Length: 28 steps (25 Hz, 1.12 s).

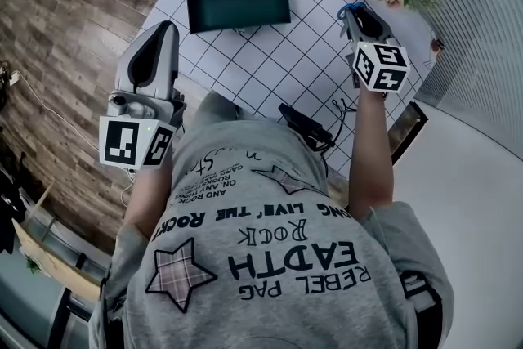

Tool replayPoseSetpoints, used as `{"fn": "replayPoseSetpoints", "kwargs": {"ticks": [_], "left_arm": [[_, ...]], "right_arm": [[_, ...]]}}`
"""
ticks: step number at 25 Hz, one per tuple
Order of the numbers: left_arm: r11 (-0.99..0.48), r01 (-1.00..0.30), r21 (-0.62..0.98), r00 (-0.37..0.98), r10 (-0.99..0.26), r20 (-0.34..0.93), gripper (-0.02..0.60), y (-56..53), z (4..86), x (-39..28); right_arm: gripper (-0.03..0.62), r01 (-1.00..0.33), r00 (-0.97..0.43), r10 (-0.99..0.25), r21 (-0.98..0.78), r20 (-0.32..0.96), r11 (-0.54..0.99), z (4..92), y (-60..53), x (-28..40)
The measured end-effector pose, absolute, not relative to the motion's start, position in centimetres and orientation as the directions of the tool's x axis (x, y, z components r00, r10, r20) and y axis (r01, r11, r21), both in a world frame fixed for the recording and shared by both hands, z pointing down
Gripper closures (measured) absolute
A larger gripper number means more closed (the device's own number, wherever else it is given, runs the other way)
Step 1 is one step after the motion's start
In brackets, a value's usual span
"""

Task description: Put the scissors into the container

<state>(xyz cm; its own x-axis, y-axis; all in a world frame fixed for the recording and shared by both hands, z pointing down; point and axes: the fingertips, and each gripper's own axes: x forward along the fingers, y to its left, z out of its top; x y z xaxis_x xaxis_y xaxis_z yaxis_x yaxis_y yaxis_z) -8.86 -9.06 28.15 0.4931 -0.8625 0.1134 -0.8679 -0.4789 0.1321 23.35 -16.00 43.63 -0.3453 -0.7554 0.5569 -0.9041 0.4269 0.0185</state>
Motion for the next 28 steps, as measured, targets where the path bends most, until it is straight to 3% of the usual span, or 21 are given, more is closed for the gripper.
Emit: {"fn": "replayPoseSetpoints", "kwargs": {"ticks": [28], "left_arm": [[-0.521, -0.848, 0.099, 0.526, -0.85, 0.025, 0.572, -8.2, 25.0, -10.1]], "right_arm": [[0.511, -0.888, -0.401, -0.877, 0.122, 0.264, 0.443, 29.2, -12.9, 19.5]]}}
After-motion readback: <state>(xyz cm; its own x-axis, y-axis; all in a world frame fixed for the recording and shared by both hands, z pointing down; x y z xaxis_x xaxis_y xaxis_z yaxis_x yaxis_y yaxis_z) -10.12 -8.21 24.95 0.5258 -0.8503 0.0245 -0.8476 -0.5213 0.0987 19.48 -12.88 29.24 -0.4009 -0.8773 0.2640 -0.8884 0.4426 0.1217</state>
